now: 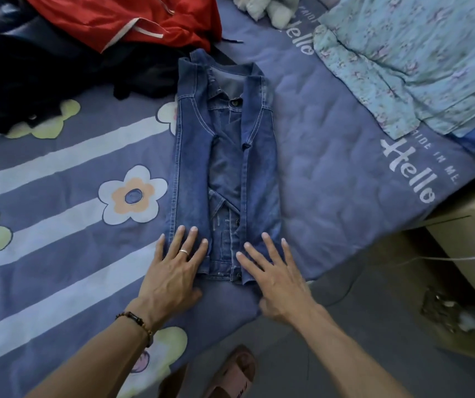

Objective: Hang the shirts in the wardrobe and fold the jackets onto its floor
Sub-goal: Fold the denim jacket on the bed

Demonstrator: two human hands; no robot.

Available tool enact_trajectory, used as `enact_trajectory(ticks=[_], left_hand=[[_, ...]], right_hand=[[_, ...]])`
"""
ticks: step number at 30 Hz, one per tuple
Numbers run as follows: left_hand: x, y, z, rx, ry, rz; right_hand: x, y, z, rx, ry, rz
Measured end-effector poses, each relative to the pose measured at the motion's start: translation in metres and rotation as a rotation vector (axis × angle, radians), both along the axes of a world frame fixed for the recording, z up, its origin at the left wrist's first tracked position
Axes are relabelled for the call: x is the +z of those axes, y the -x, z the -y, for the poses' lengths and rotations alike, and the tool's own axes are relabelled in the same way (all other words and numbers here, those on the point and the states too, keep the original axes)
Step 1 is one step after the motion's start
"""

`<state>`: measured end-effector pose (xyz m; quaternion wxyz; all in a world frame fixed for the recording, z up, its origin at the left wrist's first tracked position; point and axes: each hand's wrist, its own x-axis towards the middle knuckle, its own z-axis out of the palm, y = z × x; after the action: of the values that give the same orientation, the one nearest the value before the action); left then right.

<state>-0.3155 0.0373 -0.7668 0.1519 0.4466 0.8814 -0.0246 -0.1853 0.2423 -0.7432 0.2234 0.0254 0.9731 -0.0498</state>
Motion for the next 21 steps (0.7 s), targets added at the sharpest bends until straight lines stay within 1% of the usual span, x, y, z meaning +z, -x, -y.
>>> enact_trajectory(ticks=[2,4,7,9,11,14,16,17,19,21], left_hand=[[0.001,0.005,-0.005,-0.002,0.009,0.0],[-0.002,0.011,-0.009,-0.027,-0.002,-0.043],[-0.001,0.021,-0.014,-0.08,-0.07,-0.088],[0.004,0.029,-0.015,-0.119,-0.062,-0.072],[0.024,0.043,-0.021,-0.156,-0.018,0.039],[0.064,0.085,-0.045,-0.143,-0.005,0.212],[0.078,0.112,-0.059,-0.089,0.061,0.405],[0.08,0.125,-0.062,-0.041,0.031,0.499],[0.073,0.147,-0.06,0.121,-0.147,0.615],[0.058,0.16,-0.055,0.351,-0.328,0.665]], right_hand=[[0.001,0.009,-0.006,0.0,0.027,0.025],[-0.001,0.015,-0.004,-0.039,0.004,-0.029],[-0.009,0.017,0.001,-0.091,-0.03,-0.183],[-0.002,0.028,0.001,-0.112,-0.051,-0.196],[0.022,0.048,-0.002,-0.209,0.007,-0.101],[0.059,0.093,-0.028,-0.434,0.184,0.172],[0.069,0.117,-0.048,-0.475,0.28,0.28],[0.071,0.125,-0.057,-0.492,0.309,0.304],[0.068,0.138,-0.073,-0.575,0.395,0.285],[0.057,0.142,-0.086,-0.716,0.514,0.127]])
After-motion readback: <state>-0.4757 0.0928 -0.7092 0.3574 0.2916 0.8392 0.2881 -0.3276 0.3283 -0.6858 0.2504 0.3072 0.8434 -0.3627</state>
